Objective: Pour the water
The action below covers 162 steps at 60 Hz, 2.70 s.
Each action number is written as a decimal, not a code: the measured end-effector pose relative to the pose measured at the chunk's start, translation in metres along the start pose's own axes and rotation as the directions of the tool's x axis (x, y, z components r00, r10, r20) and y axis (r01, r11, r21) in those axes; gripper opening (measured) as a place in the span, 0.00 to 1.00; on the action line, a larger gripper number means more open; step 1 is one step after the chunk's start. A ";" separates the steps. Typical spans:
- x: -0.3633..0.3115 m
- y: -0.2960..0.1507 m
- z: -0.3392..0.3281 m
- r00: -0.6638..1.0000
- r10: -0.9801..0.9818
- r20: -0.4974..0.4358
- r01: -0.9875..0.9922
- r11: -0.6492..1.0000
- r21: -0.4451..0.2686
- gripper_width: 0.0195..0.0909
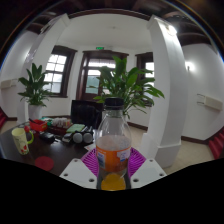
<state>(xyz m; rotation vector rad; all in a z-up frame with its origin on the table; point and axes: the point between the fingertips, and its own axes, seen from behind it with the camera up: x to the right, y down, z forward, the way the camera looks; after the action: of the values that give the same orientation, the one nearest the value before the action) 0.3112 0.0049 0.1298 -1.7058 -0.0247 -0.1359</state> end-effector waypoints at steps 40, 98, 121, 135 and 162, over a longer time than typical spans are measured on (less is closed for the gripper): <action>-0.227 -0.066 0.028 0.208 -0.978 0.030 0.970 0.210 0.121 0.19; -0.286 -0.087 0.001 0.359 -0.921 0.150 0.898 0.385 0.215 0.21; -0.287 -0.061 0.008 0.858 -0.083 0.506 0.087 0.996 0.015 0.20; -0.286 -0.031 0.020 0.864 -0.032 0.502 0.029 0.999 0.014 0.20; -0.265 -0.020 0.006 0.883 0.019 0.468 0.001 0.999 -0.042 0.76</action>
<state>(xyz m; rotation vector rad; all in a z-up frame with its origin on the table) 0.0463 0.0304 0.1213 -1.7438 -0.3776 0.2906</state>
